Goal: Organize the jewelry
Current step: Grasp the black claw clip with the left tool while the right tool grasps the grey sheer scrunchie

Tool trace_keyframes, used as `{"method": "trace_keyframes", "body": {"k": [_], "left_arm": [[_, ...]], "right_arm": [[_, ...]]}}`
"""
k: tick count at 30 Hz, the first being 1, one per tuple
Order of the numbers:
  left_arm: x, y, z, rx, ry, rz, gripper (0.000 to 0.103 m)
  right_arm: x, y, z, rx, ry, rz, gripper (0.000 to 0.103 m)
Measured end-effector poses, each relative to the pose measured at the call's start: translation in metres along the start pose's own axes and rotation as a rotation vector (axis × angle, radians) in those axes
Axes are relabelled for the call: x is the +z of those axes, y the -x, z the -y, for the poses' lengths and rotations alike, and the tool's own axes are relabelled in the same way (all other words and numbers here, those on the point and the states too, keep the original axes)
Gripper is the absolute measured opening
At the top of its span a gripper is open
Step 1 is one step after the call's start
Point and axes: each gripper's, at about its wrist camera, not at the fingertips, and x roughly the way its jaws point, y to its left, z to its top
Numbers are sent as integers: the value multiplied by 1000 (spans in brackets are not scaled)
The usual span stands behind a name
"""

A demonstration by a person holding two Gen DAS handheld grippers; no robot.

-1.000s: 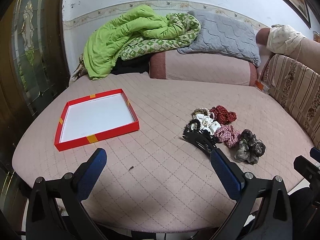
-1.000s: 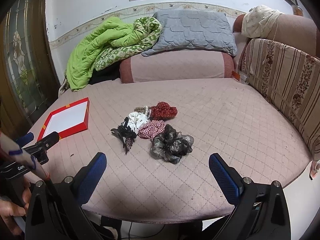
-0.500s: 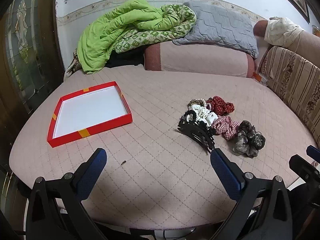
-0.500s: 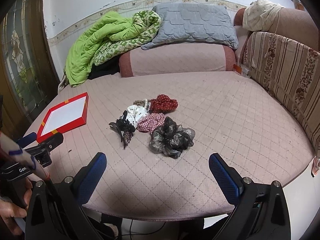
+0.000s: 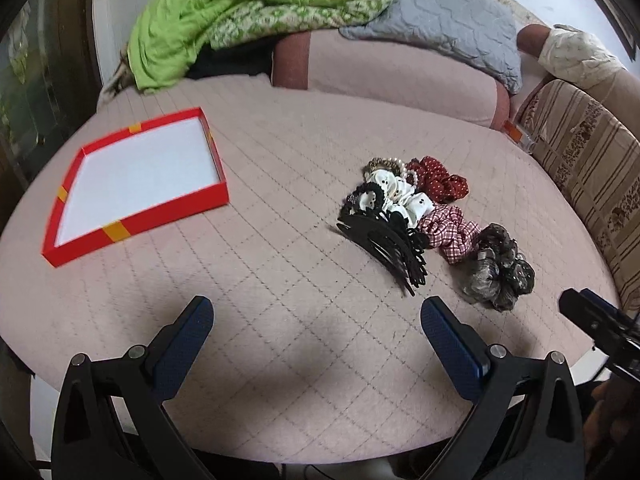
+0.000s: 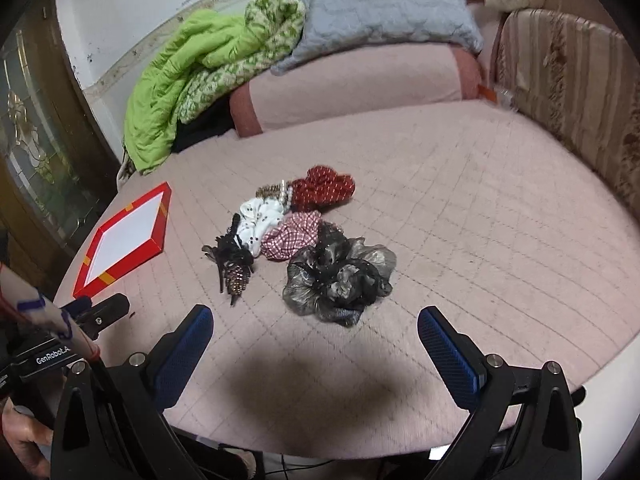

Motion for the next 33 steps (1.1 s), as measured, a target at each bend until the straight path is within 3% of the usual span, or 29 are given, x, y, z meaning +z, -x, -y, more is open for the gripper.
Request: {"method": "trace_keyframes", "body": {"k": [24,26,27,28,31,33], "left_arm": [[22,-31,11,-12,7,-70,103],[23,-34,13,-16,7,-79,103],[24,-36,15,-19,5,-84,103],[26,-38,17,-21,5,-88,103],[31,-46,22,-29,12,-106,103],[35,-55,29,-44,19,-129,103]], "right_arm": [[21,-97,13,30,-3,-139,103],[20,-103,15,17,-8,-153,94],[19,-105,16,18,-6,-161,76],[19,-107,17,21,-5,-172,52],[18,-102,29,49,-52,-167,29],[20,-90,34,31,-64,-121,27]]}}
